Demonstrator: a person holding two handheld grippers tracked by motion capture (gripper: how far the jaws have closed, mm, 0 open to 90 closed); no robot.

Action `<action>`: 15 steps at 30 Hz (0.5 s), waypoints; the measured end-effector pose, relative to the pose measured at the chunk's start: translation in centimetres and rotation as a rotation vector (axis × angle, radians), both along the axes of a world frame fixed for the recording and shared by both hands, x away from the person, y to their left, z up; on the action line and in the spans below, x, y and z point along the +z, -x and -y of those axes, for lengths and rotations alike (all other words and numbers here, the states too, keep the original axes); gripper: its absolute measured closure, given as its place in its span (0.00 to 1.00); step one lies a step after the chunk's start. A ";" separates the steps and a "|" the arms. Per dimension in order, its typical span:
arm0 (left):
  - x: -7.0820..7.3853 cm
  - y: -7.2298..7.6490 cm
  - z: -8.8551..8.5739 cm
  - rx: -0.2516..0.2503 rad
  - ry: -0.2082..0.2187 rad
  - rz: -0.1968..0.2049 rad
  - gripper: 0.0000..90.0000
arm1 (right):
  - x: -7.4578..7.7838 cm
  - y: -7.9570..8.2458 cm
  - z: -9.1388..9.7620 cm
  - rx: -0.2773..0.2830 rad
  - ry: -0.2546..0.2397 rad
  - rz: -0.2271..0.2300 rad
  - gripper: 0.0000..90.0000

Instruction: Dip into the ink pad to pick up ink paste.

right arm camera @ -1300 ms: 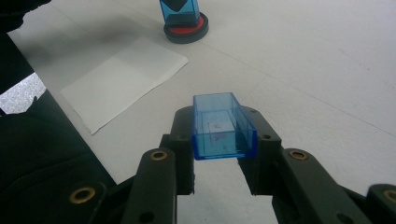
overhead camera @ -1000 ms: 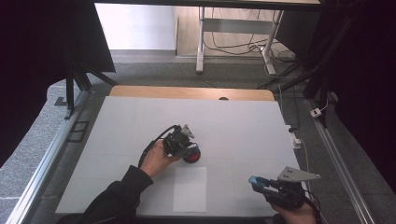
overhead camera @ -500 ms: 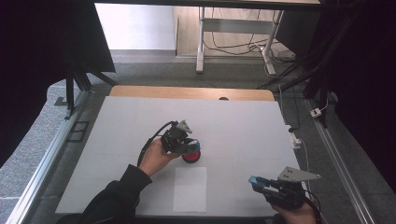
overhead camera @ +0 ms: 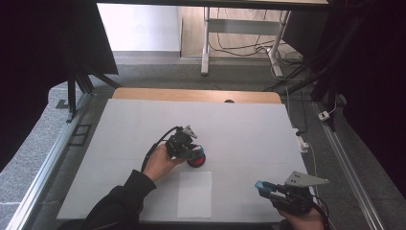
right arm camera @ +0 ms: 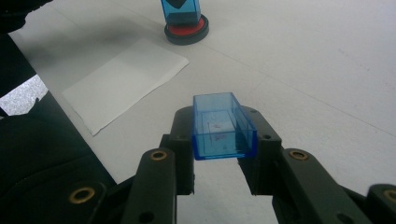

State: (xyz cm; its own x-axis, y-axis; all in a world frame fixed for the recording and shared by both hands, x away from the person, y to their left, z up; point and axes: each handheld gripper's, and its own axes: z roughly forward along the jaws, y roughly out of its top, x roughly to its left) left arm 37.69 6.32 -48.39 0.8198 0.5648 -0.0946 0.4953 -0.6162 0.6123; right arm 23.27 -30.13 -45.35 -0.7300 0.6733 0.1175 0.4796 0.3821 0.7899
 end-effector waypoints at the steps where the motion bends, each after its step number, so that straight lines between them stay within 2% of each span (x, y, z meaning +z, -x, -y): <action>1: -0.2 0.0 0.1 0.001 -0.004 0.001 0.78 | 0.0 0.0 0.0 0.000 0.000 0.000 0.77; 15: -0.4 0.2 0.0 0.000 0.000 0.012 0.79 | 0.0 0.0 -0.1 0.001 0.000 0.001 0.77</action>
